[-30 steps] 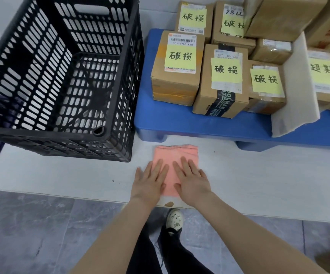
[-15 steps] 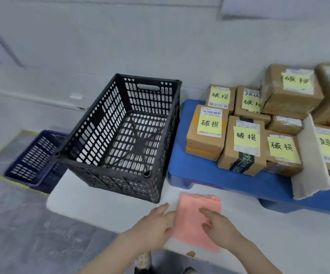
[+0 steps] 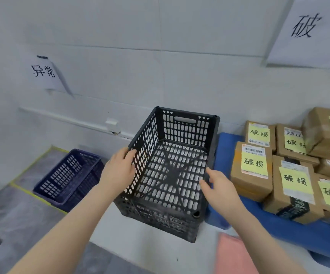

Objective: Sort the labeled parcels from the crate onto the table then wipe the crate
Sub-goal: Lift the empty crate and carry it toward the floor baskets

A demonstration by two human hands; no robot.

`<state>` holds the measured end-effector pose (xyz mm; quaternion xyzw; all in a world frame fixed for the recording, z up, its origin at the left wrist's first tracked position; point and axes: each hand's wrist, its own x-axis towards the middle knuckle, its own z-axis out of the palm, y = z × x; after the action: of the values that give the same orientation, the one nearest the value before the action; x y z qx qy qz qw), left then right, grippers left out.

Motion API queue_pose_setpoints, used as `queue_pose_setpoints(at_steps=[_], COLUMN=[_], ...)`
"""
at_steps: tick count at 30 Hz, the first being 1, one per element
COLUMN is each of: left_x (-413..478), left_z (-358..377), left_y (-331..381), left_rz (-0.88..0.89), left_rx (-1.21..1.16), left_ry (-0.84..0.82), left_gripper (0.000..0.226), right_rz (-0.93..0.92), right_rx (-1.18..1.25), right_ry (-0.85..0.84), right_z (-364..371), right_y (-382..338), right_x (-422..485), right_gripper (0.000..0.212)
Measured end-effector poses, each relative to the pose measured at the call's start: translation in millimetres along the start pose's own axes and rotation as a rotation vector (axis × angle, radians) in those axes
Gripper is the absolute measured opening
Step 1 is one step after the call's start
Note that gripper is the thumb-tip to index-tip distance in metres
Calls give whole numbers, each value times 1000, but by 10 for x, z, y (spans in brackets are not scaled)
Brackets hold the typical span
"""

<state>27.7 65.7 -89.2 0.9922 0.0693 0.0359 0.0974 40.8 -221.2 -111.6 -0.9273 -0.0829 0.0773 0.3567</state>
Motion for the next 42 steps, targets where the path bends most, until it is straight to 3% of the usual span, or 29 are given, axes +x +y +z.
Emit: queue_pose_setpoints(at_steps=[2,5,9,16,25,34,42], left_x=[141,325,547,732,827,674,269], left_z=[170,356,431,621,609,579,20], left_y=[-222,-470,-712,-829,-716,-883,-1921], left_rz=[-61,0,86,114,62,13,-180], left_rx=[4,6,-14,-116,-108,-106,-76], left_ry=[-77,-175,-249,-270,-228,-193,-114], left_gripper=[55,61,69,77,53,51,44], right_rz=[17,84,175,298,396,326,76], right_rx=[-95,-225,-395,-367,-296,-248,-205], right_ry=[22,60,-54,33,62,67,-5], right_z=[143,282,411,606,606,681,1222], right_y=[-100,-161,-137,-73,-48,-69,-994], right_x=[100,211,288,327,446,460,720], right_gripper=[62,72,82,85,89,85,79])
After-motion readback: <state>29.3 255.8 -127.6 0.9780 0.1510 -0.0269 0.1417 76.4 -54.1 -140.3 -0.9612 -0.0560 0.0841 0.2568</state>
